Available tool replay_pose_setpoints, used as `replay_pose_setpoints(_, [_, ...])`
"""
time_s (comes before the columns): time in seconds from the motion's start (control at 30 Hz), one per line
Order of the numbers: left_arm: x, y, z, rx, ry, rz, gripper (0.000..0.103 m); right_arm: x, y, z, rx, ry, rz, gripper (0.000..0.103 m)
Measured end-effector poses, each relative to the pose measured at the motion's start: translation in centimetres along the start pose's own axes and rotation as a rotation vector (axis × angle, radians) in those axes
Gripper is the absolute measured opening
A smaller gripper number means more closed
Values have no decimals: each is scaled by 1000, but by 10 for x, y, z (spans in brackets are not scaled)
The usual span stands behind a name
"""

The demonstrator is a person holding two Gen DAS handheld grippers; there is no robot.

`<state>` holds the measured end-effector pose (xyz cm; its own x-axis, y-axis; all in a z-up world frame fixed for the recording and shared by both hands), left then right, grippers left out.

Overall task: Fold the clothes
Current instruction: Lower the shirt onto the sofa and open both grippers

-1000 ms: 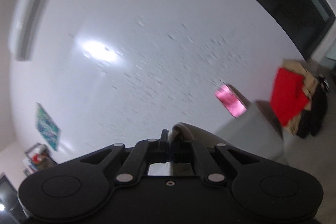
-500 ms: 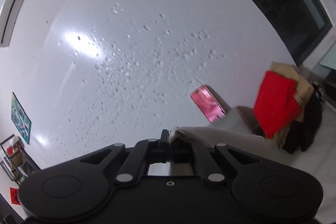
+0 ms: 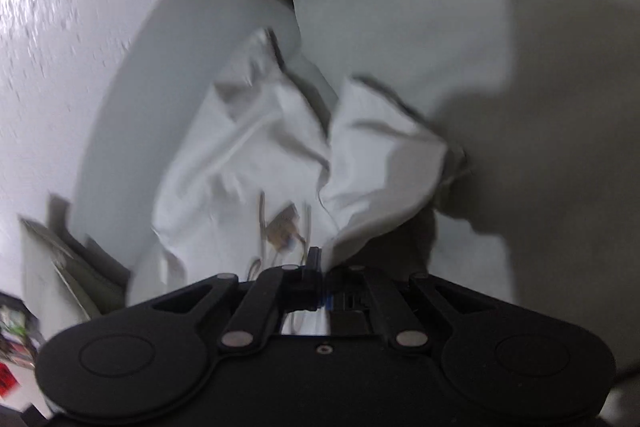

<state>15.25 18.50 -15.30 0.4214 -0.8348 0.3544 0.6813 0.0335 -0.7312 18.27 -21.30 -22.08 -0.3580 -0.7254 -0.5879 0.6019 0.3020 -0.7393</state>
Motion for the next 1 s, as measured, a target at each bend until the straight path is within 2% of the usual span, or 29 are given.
replay_pose_setpoints(0.13, [-1, -19, 8, 20, 13, -13, 1, 0, -9, -1, 19, -26, -31, 2])
replay_pose_setpoints(0.27, [9, -54, 15, 52, 39, -47, 1, -10, -37, 4, 54, -67, -29, 2])
replay_pose_setpoints(0.4, [9, -74, 13, 56, 66, -36, 1, -13, -60, 2, 46, -90, -28, 2])
replay_pose_setpoints(0.57, [-6, -79, -9, 18, 87, 5, 1, -6, -73, -17, 5, -121, -56, 2])
replay_pose_setpoints(0.73, [-24, -61, -35, -34, 127, 97, 4, 12, -63, -35, -8, -141, -119, 2])
replay_pose_setpoints(0.83, [-33, -66, -43, -55, 170, 147, 7, 19, -63, -42, -23, -168, -157, 9])
replay_pose_setpoints(0.93, [-44, -88, -41, -34, 208, 188, 10, 29, -80, -43, -28, -192, -176, 28])
replay_pose_setpoints(0.97, [-44, -98, -41, -21, 226, 190, 11, 34, -88, -42, -25, -199, -189, 29])
replay_pose_setpoints(1.0, [-41, -106, -42, -7, 254, 188, 18, 36, -96, -42, -20, -212, -194, 30])
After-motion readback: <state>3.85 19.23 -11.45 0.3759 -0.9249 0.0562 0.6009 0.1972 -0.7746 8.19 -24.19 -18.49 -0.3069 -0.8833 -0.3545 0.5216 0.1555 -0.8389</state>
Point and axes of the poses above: each gripper's, at about its wrist camera, not at the fingertips, and y roughly the way its jaws point, x to its right, z to its top, the point moved 10 cm from there along y, roughly the way its jaws point, and after that the axes turned 3 degrees about -z, right-handed, at the moved point
